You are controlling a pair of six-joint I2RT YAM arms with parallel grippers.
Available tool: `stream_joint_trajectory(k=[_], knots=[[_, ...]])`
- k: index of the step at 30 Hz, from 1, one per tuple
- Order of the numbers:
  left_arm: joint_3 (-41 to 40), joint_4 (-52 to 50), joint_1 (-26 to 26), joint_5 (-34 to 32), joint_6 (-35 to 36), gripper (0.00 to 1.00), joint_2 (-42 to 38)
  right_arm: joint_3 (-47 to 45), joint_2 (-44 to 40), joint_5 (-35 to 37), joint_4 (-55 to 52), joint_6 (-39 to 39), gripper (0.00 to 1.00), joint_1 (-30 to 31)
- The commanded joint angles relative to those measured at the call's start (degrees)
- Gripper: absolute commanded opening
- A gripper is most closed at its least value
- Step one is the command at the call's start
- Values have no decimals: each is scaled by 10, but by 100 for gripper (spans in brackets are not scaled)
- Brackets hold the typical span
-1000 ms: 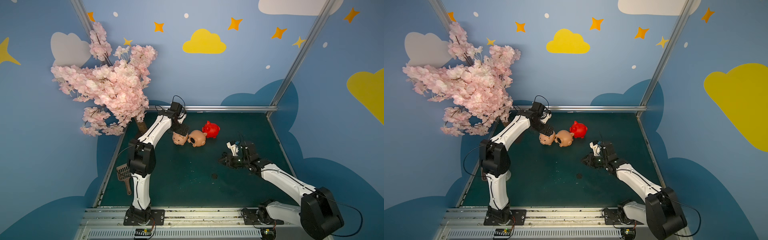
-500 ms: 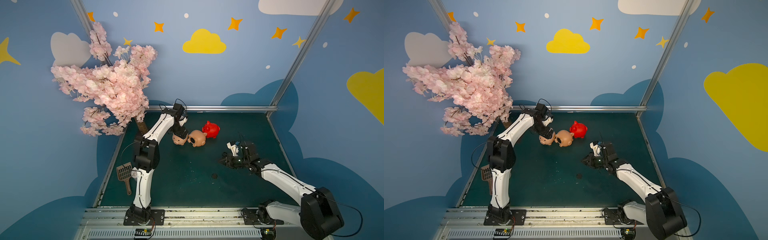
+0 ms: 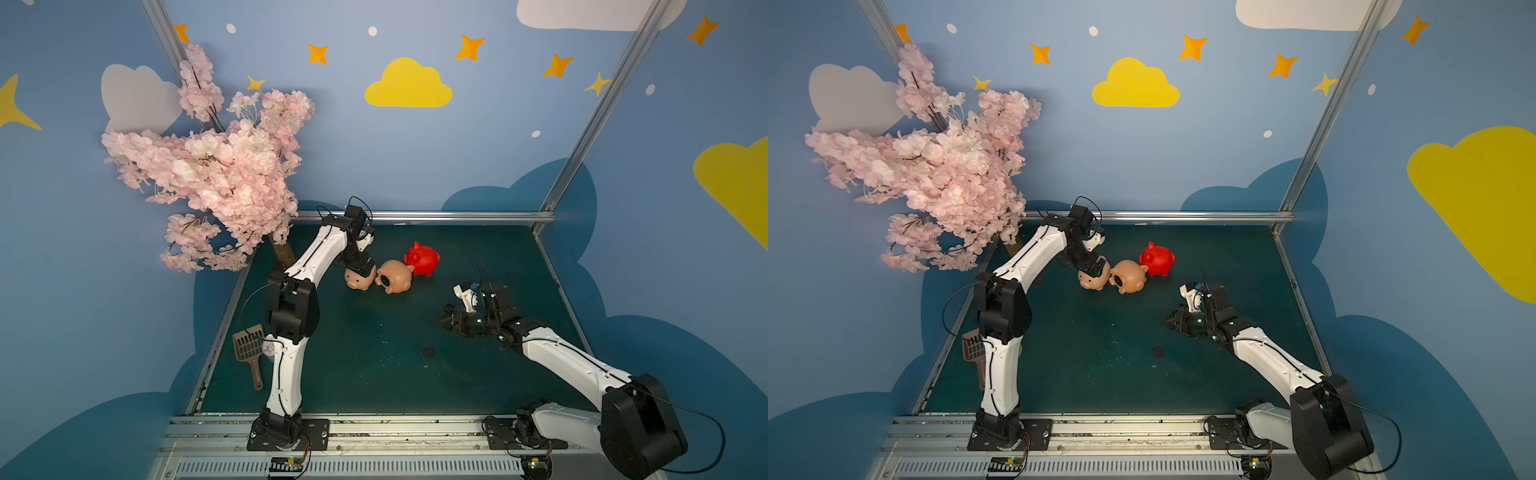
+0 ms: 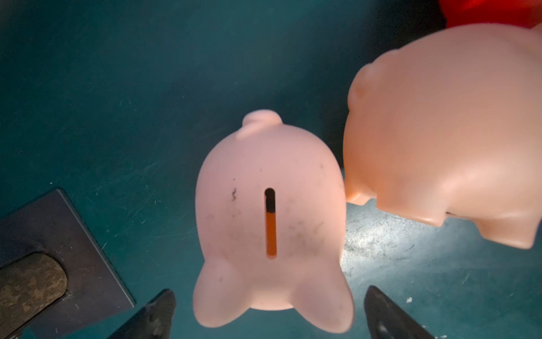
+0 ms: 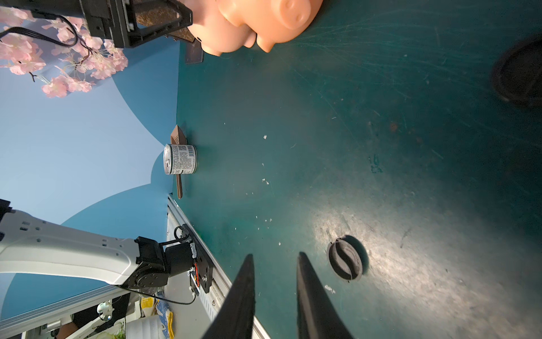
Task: Close piggy banks
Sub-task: Turn over the piggy bank at the center of the board.
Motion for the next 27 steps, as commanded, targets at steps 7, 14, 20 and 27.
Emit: stream_joint_trajectory(k=[7, 14, 20, 27], knots=[[19, -19, 2, 15, 10, 97, 30, -1, 10, -8, 2, -5, 26, -3], [23, -24, 2, 19, 10, 90, 36, -4, 11, -8, 5, -4, 26, -4], [24, -25, 2, 26, 4, 83, 30, -6, 12, -9, 8, -3, 26, -3], [6, -40, 0, 36, -23, 80, 3, -10, 13, -10, 12, 0, 26, -3]])
